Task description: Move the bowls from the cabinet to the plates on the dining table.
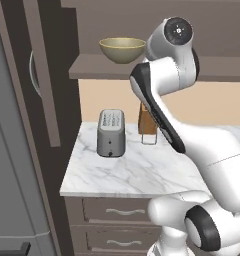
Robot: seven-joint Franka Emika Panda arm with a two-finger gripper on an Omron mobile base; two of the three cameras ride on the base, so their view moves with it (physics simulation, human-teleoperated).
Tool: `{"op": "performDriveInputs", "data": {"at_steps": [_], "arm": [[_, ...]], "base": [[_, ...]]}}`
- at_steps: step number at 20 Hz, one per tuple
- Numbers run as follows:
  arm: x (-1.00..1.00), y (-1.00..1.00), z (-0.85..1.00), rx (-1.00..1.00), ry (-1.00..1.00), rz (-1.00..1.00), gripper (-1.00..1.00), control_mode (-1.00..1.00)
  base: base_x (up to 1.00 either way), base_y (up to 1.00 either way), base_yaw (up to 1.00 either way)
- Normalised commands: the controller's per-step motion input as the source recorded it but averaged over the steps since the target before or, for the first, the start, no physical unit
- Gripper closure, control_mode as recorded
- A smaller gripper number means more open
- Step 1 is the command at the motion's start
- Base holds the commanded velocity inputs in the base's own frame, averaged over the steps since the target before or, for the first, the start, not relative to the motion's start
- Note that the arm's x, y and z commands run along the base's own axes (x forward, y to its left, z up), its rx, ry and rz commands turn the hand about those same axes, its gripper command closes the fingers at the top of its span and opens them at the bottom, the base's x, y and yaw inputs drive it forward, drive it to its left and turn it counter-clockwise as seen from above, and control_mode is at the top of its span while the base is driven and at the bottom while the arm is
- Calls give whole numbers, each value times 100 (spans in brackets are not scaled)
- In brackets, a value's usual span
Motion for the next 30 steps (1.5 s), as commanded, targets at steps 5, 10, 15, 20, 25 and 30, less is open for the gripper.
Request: {"op": "performDriveInputs", "data": {"at_steps": [5, 10, 15, 20, 25, 30], "arm": [[37, 1, -10, -6, 0, 1, -100, -100], [37, 2, -6, -6, 0, 0, -100, -100], [36, 2, -1, -6, 0, 0, -100, -100], [36, 2, 0, -5, 0, 0, -100, -100], [35, 2, -3, -5, 1, 0, -100, -100], [33, 0, -4, -5, 1, 1, -100, -100]], "base": [[0, 0, 0], [0, 0, 0], [0, 0, 0], [0, 0, 0], [0, 0, 0], [0, 0, 0]]}}
